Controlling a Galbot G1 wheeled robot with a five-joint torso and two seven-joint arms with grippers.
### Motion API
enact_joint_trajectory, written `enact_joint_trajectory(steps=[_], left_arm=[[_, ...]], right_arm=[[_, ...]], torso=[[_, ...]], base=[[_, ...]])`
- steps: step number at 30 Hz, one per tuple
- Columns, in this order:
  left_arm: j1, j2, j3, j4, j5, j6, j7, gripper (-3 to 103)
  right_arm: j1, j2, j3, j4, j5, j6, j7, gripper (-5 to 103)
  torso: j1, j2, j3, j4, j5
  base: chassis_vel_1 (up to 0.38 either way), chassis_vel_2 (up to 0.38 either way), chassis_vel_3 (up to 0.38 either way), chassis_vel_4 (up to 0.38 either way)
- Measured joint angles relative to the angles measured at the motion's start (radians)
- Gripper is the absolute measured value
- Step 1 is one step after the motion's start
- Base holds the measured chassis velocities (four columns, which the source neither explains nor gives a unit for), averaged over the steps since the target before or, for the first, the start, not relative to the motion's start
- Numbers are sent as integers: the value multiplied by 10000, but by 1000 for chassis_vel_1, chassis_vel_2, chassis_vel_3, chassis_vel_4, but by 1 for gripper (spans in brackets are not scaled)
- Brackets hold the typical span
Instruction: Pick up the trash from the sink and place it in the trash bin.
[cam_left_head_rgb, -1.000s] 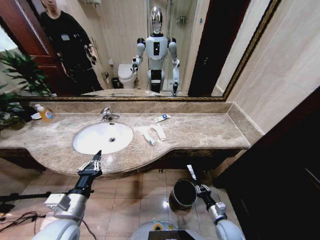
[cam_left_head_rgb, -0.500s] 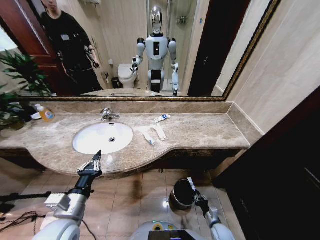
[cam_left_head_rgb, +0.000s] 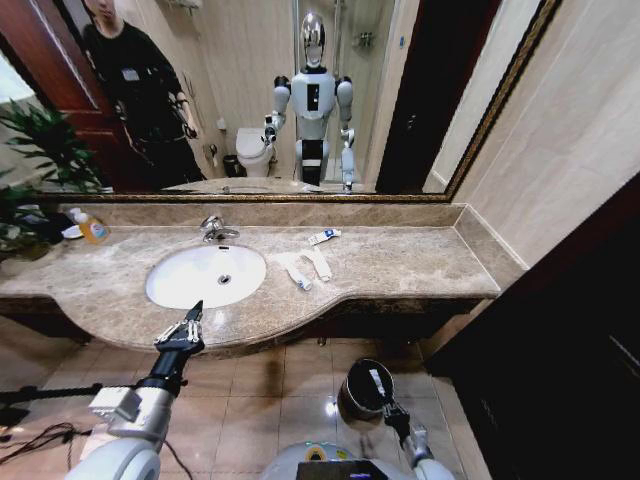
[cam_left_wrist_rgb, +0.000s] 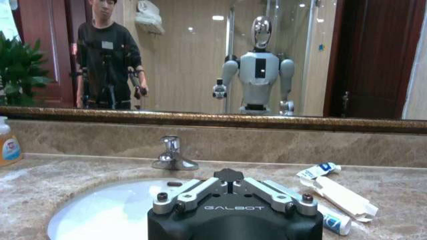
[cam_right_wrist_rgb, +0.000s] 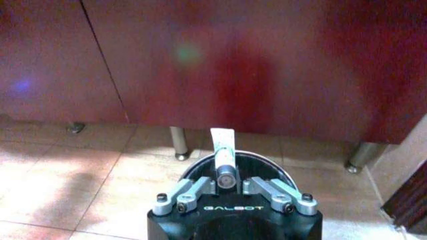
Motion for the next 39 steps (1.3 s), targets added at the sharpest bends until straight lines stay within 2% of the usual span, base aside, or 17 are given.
enact_joint_trajectory(steps=[7, 8, 10, 14, 16, 18, 19, 21, 22, 25, 27, 28, 29, 31, 33, 39], left_arm=[[0, 0, 0, 0, 0, 0, 0, 0], [0, -1, 0, 0, 0, 0, 0, 0], [0, 0, 0, 0, 0, 0, 0, 0], [0, 0, 0, 0, 0, 0, 0, 0], [0, 0, 0, 0, 0, 0, 0, 0], [0, 0, 0, 0, 0, 0, 0, 0], [0, 0, 0, 0, 0, 0, 0, 0], [0, 0, 0, 0, 0, 0, 0, 0], [0, 0, 0, 0, 0, 0, 0, 0], [0, 0, 0, 0, 0, 0, 0, 0], [0, 0, 0, 0, 0, 0, 0, 0], [0, 0, 0, 0, 0, 0, 0, 0], [0, 0, 0, 0, 0, 0, 0, 0], [0, 0, 0, 0, 0, 0, 0, 0], [0, 0, 0, 0, 0, 0, 0, 0], [0, 0, 0, 0, 0, 0, 0, 0]], right_arm=[[99, 183, -10, 13, -424, -88, 72, 16], [112, 194, -18, 13, -463, -109, 87, 14], [134, 204, -29, 23, -546, -139, 93, 16], [182, 256, -55, 46, -628, -186, 132, 37], [195, 269, -57, 38, -631, -187, 146, 37], [210, 296, -57, 19, -647, -188, 181, 48], [210, 296, -57, 19, -647, -188, 181, 48], [201, 312, -57, 18, -655, -187, 209, 58], [201, 312, -57, 18, -655, -187, 209, 58], [186, 314, -47, 5, -655, -172, 251, 75], [180, 314, -44, -1, -655, -165, 259, 75], [168, 314, -34, -9, -655, -152, 281, 86], [162, 315, -31, -16, -655, -143, 294, 91], [158, 318, -28, -25, -656, -134, 306, 91], [146, 343, -26, -34, -655, -114, 348, 100], [130, 366, -25, -1, -667, -118, 401, 100]], torso=[[0, 0, 0, 0, 1], [0, 0, 0, 0, 0], [0, 0, 0, 0, 0], [0, 0, 0, 0, 0], [0, 0, 0, 0, 1], [0, 0, 0, 0, 1], [0, 0, 0, 0, 1], [0, 0, 0, 0, 1], [0, 0, 0, 0, 1], [0, 0, 0, 0, 0], [0, 0, 0, 0, 0], [0, 0, 0, 0, 0], [0, 0, 0, 0, 0], [0, 0, 0, 0, 0], [0, 0, 0, 0, 0], [-1, 0, 0, 0, 1]], base=[[0, 0, 0, 0], [0, 0, 0, 0], [0, 0, 0, 0], [0, 0, 0, 0], [0, 0, 0, 0], [0, 0, 0, 0], [0, 0, 0, 0], [0, 0, 0, 0], [0, 0, 0, 0], [0, 0, 0, 0], [0, 0, 0, 0], [0, 0, 0, 0], [0, 0, 0, 0], [0, 0, 0, 0], [0, 0, 0, 0], [0, 0, 0, 0]])
